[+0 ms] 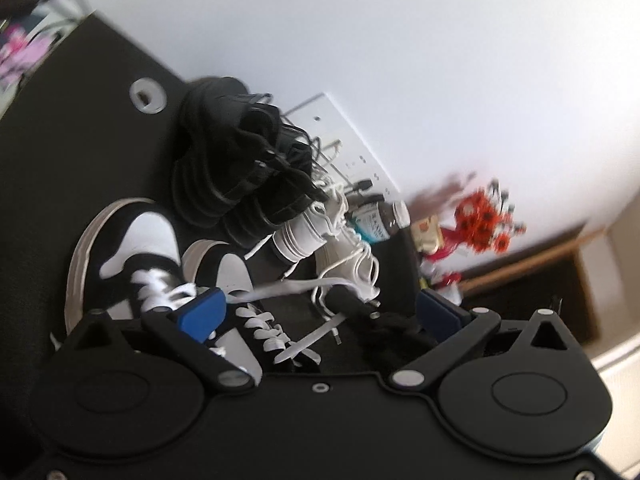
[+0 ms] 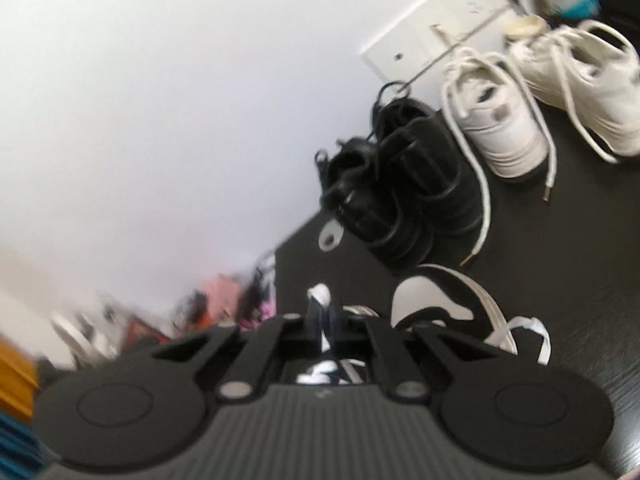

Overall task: Lace up shoes with both hands
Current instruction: 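Grasp the white lace end of the sneaker with the right gripper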

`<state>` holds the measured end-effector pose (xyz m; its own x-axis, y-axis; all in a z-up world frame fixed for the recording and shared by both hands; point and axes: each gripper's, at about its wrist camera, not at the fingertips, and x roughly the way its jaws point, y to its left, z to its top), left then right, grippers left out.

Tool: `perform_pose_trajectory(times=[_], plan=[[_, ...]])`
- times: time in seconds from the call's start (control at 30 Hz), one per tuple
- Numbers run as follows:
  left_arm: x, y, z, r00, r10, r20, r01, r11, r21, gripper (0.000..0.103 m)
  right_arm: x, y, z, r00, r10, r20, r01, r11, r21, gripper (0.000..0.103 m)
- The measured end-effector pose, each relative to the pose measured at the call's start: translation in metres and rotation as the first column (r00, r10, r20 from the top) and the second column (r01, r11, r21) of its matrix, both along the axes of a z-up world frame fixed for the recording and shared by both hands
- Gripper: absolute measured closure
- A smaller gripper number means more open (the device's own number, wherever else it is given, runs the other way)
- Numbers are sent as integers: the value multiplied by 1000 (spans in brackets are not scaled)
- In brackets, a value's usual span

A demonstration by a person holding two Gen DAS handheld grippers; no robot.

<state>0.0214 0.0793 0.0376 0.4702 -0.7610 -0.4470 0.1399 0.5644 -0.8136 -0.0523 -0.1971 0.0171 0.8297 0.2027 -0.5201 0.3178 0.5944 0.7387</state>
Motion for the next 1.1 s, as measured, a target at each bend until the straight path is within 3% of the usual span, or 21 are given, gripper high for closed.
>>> perform_pose_trajectory(times=[0.17,0.37,0.57,0.77,0.97,1.1], plan=[[5,-35,11,994,-102,48,96,989,115,1,-36,-10,4,992,-68,102,63,997,43,100],[11,-43,28,985,-138,104,118,977,178,1,-72,-3,28,972,-48,232,64,996,-61,100],[13,3,48,991,-13,134,-12,983,181,1,-84,10,37,964,18,266,27,986,-162,100],[-12,55,83,978,117,171,-141,980,138,1,-81,6,33,963,16,270,27,988,-155,100],[-55,77,122,960,179,215,-204,973,103,1,-84,-3,26,960,27,279,12,990,-139,100],[-81,87,133,955,226,193,-248,964,100,1,-89,-12,19,958,40,283,-1,991,-135,100]])
